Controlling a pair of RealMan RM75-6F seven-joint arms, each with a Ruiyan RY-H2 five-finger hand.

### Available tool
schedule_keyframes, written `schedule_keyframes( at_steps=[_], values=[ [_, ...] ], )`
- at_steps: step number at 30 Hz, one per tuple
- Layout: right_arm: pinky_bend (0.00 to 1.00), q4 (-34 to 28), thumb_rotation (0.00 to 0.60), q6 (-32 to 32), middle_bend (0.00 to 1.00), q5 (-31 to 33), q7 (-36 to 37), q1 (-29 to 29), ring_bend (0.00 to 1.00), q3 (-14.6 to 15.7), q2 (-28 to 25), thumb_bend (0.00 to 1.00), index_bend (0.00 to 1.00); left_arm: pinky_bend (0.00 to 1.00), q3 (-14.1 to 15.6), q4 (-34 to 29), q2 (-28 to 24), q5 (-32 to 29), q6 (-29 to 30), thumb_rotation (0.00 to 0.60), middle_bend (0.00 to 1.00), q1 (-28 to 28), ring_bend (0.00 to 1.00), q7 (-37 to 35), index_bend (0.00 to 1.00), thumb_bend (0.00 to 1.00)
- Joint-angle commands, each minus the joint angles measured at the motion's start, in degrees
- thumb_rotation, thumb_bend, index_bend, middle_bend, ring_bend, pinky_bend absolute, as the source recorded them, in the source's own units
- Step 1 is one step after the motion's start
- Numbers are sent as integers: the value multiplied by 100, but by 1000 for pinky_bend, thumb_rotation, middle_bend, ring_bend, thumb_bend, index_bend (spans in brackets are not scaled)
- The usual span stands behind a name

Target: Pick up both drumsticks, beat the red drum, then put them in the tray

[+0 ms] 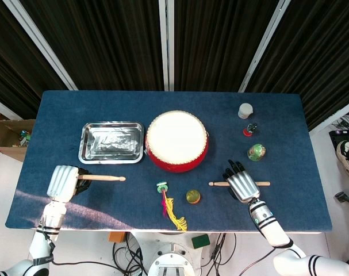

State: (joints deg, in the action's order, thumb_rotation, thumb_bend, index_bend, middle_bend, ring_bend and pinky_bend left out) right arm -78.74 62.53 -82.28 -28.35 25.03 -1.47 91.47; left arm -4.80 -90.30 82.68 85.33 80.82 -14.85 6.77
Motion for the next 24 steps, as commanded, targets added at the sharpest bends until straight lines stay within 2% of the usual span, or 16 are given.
schedule_keyframes(
  at_steps=[1, 8, 16, 24],
  values=[
    [200, -2, 600, 18, 340, -3, 9, 4, 60, -3, 3, 391, 487, 1000, 4, 3, 6, -2, -13, 600, 1000, -7, 1000, -7, 1000, 459],
    [200, 50, 600, 76, 340, -53, -34, 11, 60, 32, 67, 417, 510, 1000, 44, -23, 3, 10, 11, 600, 1000, 21, 1000, -12, 1000, 458],
    [203, 351, 600, 391, 377, -318, 110, -40, 93, 87, 267, 520, 674, 1000, 73, -23, -29, 20, 64, 600, 1000, 70, 1000, -63, 1000, 456],
    [203, 406, 600, 562, 390, -451, 377, -101, 103, 121, 242, 528, 687, 1000, 85, -50, -53, 46, 98, 600, 1000, 96, 1000, -114, 1000, 452]
  ],
)
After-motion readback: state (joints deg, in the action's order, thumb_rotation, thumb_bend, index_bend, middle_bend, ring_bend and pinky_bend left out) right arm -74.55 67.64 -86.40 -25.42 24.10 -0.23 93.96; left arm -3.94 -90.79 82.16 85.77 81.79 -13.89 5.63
